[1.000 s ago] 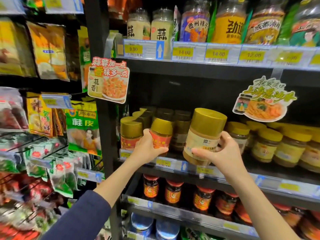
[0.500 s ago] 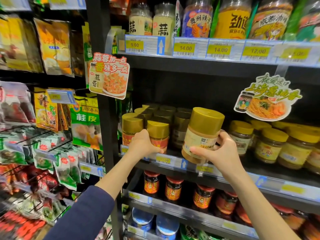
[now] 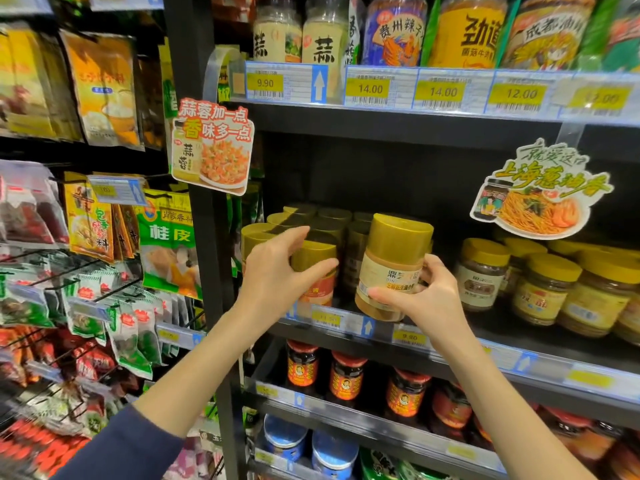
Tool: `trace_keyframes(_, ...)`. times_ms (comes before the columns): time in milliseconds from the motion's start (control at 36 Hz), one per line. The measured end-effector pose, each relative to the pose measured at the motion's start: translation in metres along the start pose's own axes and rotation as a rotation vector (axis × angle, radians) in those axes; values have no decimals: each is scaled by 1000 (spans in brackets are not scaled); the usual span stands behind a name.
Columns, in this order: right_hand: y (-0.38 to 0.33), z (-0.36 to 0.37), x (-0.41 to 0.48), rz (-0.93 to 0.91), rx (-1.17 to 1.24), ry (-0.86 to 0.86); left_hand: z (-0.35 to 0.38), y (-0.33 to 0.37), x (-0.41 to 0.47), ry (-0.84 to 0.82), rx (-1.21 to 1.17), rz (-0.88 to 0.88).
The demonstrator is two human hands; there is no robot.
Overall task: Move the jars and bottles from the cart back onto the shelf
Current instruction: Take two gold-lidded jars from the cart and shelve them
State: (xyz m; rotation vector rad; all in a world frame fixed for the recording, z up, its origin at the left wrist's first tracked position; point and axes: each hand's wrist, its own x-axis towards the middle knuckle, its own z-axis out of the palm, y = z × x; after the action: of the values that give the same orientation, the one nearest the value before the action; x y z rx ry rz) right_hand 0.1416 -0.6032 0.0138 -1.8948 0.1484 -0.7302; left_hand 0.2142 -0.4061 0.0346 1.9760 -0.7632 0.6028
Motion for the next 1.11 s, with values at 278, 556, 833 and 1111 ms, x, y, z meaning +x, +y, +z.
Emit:
trace_keyframes(278, -6, 19, -8, -102, -105, 61, 13, 58, 69, -497, 189, 16)
trace_keyframes(556, -10, 20, -12, -72, -154, 95, 11, 66, 94, -652, 253, 85)
trace_keyframes(833, -7, 15, -16, -130, -181, -8, 9, 58, 107, -670, 175, 26)
trace_keyframes(1111, 18, 5, -52, -135, -584, -145, 23, 32, 116, -718, 277, -37)
